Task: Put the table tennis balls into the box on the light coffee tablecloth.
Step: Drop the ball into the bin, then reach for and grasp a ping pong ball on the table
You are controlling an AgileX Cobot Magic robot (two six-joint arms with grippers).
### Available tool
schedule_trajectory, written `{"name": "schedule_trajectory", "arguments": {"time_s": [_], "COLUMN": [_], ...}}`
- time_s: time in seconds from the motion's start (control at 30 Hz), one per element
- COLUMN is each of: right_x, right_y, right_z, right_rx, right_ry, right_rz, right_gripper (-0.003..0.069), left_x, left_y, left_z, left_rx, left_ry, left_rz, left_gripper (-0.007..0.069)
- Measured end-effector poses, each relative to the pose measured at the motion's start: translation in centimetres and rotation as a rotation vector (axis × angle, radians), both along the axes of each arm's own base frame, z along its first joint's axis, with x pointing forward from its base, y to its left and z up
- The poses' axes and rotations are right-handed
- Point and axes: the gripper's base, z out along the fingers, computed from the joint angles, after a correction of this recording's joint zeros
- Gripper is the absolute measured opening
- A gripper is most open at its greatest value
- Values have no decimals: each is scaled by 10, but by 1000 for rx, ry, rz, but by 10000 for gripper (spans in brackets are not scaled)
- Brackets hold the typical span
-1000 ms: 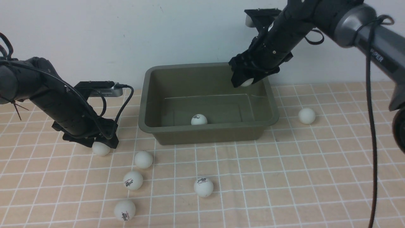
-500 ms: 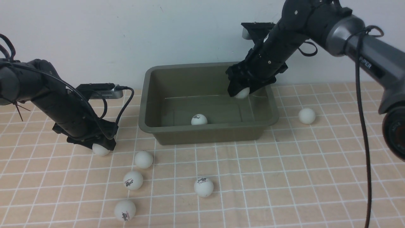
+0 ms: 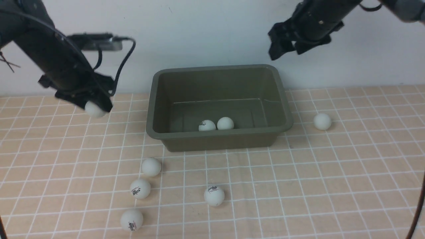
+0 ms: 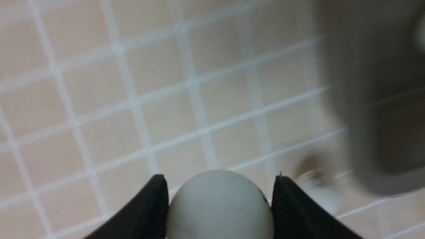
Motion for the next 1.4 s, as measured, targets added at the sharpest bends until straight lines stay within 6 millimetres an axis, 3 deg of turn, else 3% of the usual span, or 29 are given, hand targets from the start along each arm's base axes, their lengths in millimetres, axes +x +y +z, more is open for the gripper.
{"name": "schedule_trajectory", "arguments": {"time_s": [0.07, 0.17, 0.3, 0.47, 0.67, 0.8, 0.93, 1.2, 1.37, 1.4], "right_x": [4, 6, 4, 7, 14, 17, 20, 22, 23, 23], "right_y": [-24, -53, -72, -73, -72, -71, -71, -69, -65, -64], "right_z": [-8, -27, -50, -68, -100, -115, -129, -150, -159, -161], "right_rx": [-6, -23, -40, -48, -50, -46, -46, -26, -29, -29], "right_ry": [29, 94, 170, 214, 277, 307, 335, 377, 393, 398], "right_rz": [-55, -118, -152, -150, -150, -150, -150, -152, -145, -144], "right_gripper": [509, 509, 509, 509, 509, 509, 509, 501, 434, 391], "left_x": [-1, -4, 0, 10, 24, 29, 30, 31, 29, 25], "left_y": [-27, -73, -116, -141, -147, -148, -149, -149, -147, -145], "left_z": [17, 24, 9, -17, -57, -70, -74, -65, -36, -25], "left_rx": [-16, -21, -6, 16, 34, 40, 41, 43, 72, 85], "left_ry": [-55, -109, -159, -200, -174, -169, -167, -163, -151, -140], "left_rz": [-58, -156, -230, -281, -300, -298, -298, -305, -334, -341], "left_gripper": [320, 320, 320, 320, 320, 339, 437, 477, 477, 477]}}
